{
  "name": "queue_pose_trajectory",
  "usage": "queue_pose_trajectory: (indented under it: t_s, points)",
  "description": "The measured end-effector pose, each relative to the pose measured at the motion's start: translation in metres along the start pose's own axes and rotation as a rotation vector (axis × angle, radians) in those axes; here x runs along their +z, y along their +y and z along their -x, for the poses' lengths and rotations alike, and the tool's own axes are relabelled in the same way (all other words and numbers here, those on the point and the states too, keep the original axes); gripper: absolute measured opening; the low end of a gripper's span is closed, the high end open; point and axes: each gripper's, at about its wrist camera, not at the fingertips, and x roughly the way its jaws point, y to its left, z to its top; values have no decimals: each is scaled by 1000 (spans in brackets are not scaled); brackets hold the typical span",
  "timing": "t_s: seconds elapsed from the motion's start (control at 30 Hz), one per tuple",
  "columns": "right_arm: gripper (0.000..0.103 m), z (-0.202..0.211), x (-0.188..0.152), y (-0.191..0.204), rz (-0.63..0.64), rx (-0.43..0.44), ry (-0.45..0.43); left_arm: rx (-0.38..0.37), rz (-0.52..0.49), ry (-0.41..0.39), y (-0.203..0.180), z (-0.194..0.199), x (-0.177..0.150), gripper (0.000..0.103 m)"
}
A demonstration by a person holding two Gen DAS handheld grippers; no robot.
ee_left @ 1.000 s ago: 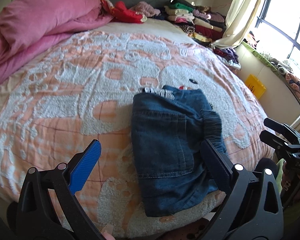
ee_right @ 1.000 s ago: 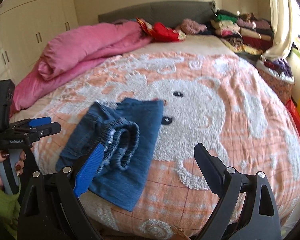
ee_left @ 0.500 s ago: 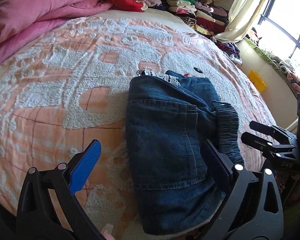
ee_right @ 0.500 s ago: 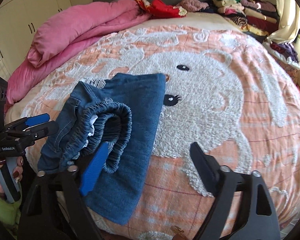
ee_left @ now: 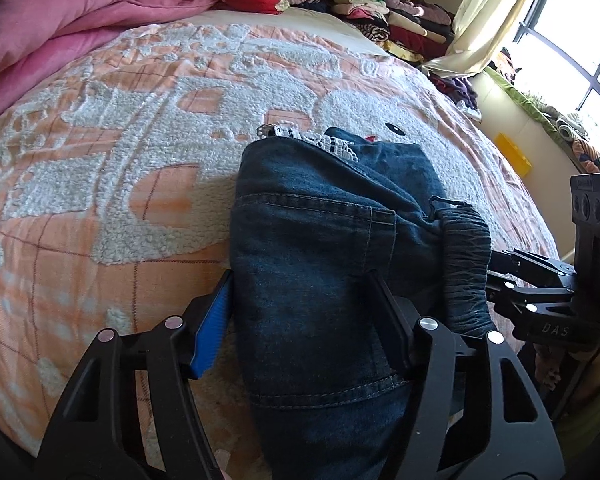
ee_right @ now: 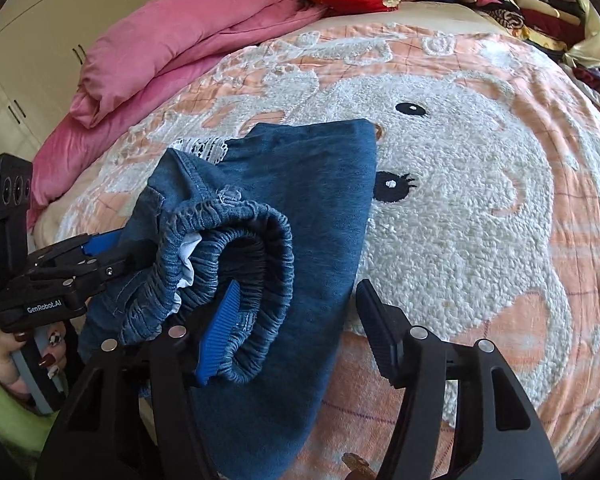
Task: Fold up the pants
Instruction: 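Fold the waistband end over the stack with the right tool and release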
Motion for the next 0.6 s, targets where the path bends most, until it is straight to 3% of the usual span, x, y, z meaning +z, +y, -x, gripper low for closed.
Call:
queue_pose_trajectory:
  t_s: [0.17, 0.23, 0.27, 0.3, 0.37, 0.47, 0.6]
  points:
    - [60, -7, 2, -6, -17, 27, 0, 0, -3, 9, 0, -6, 0, 56]
    - [59, -9, 2, -6, -13, 36, -4, -6, -4, 13, -1, -7, 1, 51]
    - [52, -10, 3, -5, -7, 43, -7, -10, -3, 12, -1, -7, 0, 46]
    - [38, -11, 3, -4, 3, 62, -8, -15, -3, 10, -2, -7, 0, 40]
    - [25, -9, 4, 2, 24, 104, -11, -16, -9, 3, -4, -4, 1, 34]
    - [20, 1, 7, 14, 73, 85, -39, -22, -5, -10, -6, 2, 4, 24]
    - [19, 16, 19, 25, 112, 95, -85, -39, -4, -35, -9, 13, 15, 21]
